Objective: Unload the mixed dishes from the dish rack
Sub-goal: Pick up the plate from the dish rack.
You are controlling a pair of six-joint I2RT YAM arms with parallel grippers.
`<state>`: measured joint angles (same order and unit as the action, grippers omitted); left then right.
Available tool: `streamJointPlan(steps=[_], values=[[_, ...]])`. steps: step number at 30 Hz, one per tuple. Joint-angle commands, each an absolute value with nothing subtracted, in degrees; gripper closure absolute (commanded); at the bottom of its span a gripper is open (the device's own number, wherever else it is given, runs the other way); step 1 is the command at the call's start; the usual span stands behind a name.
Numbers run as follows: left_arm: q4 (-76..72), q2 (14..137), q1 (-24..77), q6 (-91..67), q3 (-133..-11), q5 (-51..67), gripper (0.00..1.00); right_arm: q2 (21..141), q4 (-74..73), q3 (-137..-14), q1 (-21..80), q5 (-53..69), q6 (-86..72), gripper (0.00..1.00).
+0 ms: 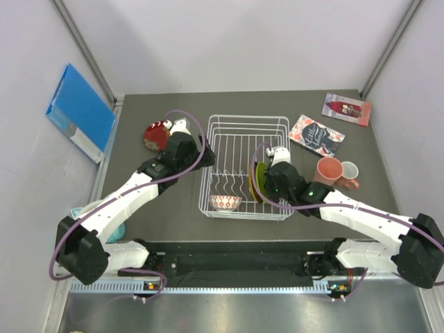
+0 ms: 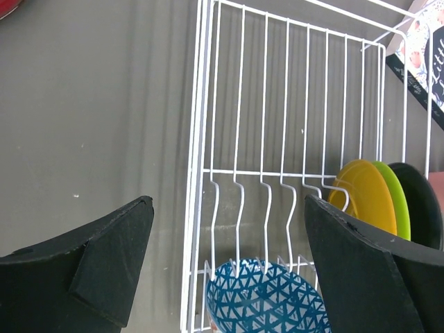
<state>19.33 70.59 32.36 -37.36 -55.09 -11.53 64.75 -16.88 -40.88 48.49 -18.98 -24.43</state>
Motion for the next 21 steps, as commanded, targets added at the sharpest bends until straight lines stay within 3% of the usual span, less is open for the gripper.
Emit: streamJointPlan(steps=[1, 21], values=[[16.61, 68.64, 32.61, -37.53, -54.84, -11.60, 0.07, 63.81, -15.20, -41.84, 49.22, -21.36, -23.64, 0.97], [15.82, 69.70, 32.61, -37.71, -55.63, -9.84, 0.09, 58.36, -25.48, -55.01, 50.54, -23.47, -16.71, 1.00]])
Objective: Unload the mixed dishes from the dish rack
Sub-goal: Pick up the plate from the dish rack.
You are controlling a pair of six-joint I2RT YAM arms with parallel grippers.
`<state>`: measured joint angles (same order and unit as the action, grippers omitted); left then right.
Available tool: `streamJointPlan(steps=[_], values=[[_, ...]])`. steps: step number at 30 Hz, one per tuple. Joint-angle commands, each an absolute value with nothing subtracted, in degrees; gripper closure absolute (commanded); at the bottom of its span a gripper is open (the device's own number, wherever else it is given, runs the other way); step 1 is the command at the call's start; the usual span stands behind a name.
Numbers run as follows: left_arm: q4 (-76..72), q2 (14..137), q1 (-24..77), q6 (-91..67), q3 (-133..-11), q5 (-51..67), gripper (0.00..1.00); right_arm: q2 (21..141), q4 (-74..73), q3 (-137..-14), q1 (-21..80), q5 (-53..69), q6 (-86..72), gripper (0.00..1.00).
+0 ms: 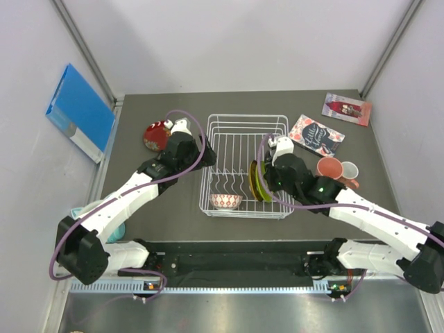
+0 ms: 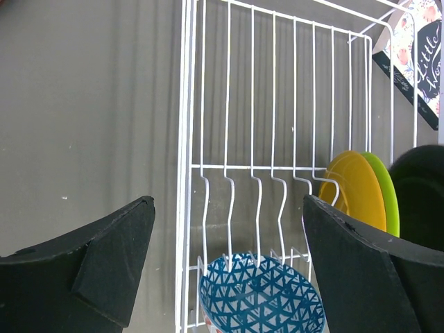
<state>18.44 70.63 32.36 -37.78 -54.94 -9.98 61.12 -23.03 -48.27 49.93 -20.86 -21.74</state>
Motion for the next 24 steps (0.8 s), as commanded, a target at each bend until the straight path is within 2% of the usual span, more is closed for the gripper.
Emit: streamJointPlan(steps=[1, 7, 10, 14, 18, 19, 22, 24], values=[[15.91, 69.61, 32.61, -37.62, -55.81, -9.84, 0.08, 58.19, -26.10, -56.93, 50.54, -23.47, -16.09, 1.00], [17.22, 69.61, 32.61, -36.74, -57.83, -10.37, 0.09, 55.90, -26.46, -59.50, 51.15, -17.33, -7.13, 1.00], [19.42, 69.52, 32.61, -34.29, -61.25, -11.42, 0.09, 54.94, -26.28, -58.63, 53.77, -18.10, -2.38, 1.00], [22.76, 69.08, 32.61, -30.86, -65.73, -11.78, 0.08, 53.09, -24.27, -55.56, 61.59, -27.91, 6.99, 1.00], [27.32, 70.48, 32.52, -27.34, -71.62, -5.74, 0.08, 49.75, -13.39, -46.51, 72.66, -44.00, 20.71, 1.00], [28.73, 70.92, 32.43, -26.29, -73.54, -4.15, 0.08, 48.27, -6.40, -42.40, 76.43, -46.30, 27.88, 1.00], [30.23, 71.19, 32.52, -24.44, -75.40, 3.48, 0.08, 47.11, 6.79, -35.17, 81.46, -53.25, 41.59, 1.00], [30.85, 71.02, 32.52, -23.91, -75.41, 6.66, 0.10, 47.63, 10.62, -31.84, 82.26, -56.07, 46.91, 1.00]])
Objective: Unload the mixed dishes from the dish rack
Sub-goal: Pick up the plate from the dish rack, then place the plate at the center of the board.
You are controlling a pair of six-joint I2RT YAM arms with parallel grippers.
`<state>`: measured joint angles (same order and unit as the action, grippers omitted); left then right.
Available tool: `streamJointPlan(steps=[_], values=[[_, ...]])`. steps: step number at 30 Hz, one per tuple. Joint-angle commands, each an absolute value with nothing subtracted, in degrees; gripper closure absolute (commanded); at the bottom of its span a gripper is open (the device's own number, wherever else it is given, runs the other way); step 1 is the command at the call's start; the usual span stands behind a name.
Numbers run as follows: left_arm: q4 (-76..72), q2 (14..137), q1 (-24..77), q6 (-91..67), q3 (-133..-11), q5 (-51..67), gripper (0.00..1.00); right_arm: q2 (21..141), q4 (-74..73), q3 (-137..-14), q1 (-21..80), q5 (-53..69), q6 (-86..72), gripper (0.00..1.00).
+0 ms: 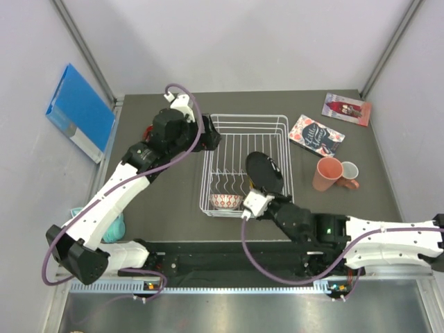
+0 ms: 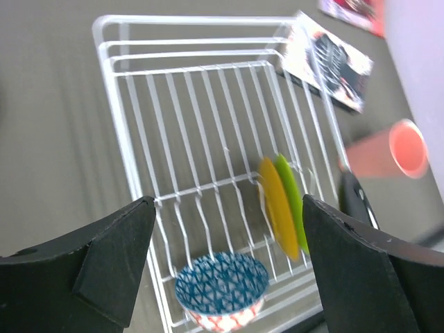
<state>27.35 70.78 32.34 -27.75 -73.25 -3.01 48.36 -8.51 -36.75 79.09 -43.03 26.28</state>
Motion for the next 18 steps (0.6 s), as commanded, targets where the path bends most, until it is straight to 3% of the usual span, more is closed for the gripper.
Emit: streamJointPlan(steps=[1, 8, 18], values=[[30.85, 70.49, 32.52, -23.38, -74.71, 9.99, 0.10, 48.94, 12.37, -30.77, 82.61, -57.03, 52.15, 1.00], [31.11, 69.08, 32.52, -20.22, -69.70, 23.54, 0.14, 56.51, 43.66, -20.22, 86.92, -62.14, 78.30, 1.00], [28.30, 65.57, 32.61, -20.30, -66.53, 25.06, 0.15, 63.37, 49.40, -22.67, 89.65, -56.43, 79.29, 1.00]])
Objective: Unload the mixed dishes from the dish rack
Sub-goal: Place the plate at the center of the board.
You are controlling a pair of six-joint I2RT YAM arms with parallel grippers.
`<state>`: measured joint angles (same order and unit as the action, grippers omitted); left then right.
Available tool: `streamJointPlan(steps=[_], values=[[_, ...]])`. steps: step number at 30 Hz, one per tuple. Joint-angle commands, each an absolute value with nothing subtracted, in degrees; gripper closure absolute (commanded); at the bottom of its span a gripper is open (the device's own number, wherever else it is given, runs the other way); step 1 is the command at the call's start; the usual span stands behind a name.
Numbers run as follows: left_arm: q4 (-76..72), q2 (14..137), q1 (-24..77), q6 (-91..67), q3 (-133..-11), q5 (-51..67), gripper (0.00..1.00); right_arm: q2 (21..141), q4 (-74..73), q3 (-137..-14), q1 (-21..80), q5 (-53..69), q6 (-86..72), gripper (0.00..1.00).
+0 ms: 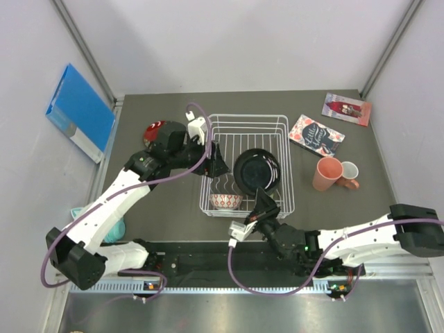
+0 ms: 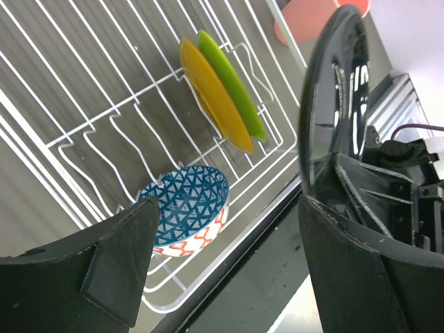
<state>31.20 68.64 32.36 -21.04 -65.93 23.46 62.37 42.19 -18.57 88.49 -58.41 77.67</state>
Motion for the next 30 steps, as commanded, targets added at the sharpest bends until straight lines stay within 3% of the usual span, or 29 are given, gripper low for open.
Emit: streamJointPlan(steps=[1, 7, 18, 21, 25, 30], values=[[27.78, 65.13, 32.61, -20.39, -66.53, 23.74, 0.15, 63.46, 48.26, -23.28, 89.65, -55.29, 78.41, 1.00], [24.26, 62.05, 32.61, -18.72, -65.92, 21.80, 0.16, 63.10, 38.77, -27.77, 90.00, -51.51, 71.28, 1.00], [21.88, 62.49, 32.70, -19.42, -65.21, 21.09, 0.16, 65.48, 36.82, -29.79, 90.00, -49.75, 68.47, 1.00], [21.89, 63.80, 32.70, -19.69, -64.95, 23.63, 0.23, 65.83, 38.31, -29.88, 90.00, -49.05, 69.25, 1.00], [21.10, 65.13, 32.70, -20.21, -63.81, 27.50, 0.46, 66.79, 40.43, -29.97, 90.00, -47.90, 70.40, 1.00], [21.44, 66.01, 33.05, -19.95, -63.28, 30.14, 0.62, 67.67, 41.13, -30.59, 89.47, -46.32, 71.28, 1.00]])
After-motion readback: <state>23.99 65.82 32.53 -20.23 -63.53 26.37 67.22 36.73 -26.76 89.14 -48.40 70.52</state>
